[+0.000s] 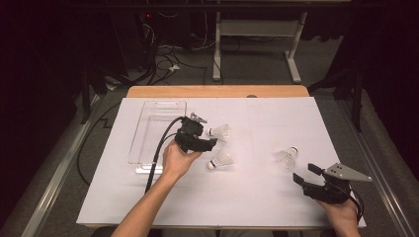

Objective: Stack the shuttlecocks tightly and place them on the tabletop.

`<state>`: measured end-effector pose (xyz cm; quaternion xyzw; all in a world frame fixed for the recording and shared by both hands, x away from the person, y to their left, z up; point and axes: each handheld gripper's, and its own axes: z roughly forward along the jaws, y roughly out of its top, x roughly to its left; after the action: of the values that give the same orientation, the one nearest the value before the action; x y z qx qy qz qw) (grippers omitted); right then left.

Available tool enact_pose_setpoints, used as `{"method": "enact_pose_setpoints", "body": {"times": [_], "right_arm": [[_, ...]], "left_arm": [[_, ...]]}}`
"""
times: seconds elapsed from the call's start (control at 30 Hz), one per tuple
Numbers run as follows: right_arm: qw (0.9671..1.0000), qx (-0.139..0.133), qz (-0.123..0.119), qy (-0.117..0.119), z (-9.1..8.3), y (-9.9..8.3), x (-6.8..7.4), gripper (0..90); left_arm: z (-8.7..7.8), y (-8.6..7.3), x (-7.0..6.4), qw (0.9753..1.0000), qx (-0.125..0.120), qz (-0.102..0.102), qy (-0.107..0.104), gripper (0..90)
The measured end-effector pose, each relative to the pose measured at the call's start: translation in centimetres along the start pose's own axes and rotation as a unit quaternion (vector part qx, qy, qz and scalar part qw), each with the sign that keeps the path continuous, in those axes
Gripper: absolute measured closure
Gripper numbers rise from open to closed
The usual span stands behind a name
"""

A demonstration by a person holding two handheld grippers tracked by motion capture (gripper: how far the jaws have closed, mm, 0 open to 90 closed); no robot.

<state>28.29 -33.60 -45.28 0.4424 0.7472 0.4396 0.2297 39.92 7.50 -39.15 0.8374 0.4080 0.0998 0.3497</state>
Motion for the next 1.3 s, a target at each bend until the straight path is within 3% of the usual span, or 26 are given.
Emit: {"method": "enact_pose_setpoints", "body": {"times": [0.53, 1.3], "right_arm": [[1.0, 0.0, 0.001, -0.001, 0.0, 0.0, 0.0, 30.3], [1.0, 0.001, 0.002, -0.001, 0.0, 0.0, 0.0, 30.3]], "left_arm": [[-1.3, -1.4, -0.3, 0.9999, -0.013, -0.005, -0.009, 35.4], [-2.9, -3.9, -1.3, 0.9996, -0.02, 0.014, -0.011, 35.0]]}}
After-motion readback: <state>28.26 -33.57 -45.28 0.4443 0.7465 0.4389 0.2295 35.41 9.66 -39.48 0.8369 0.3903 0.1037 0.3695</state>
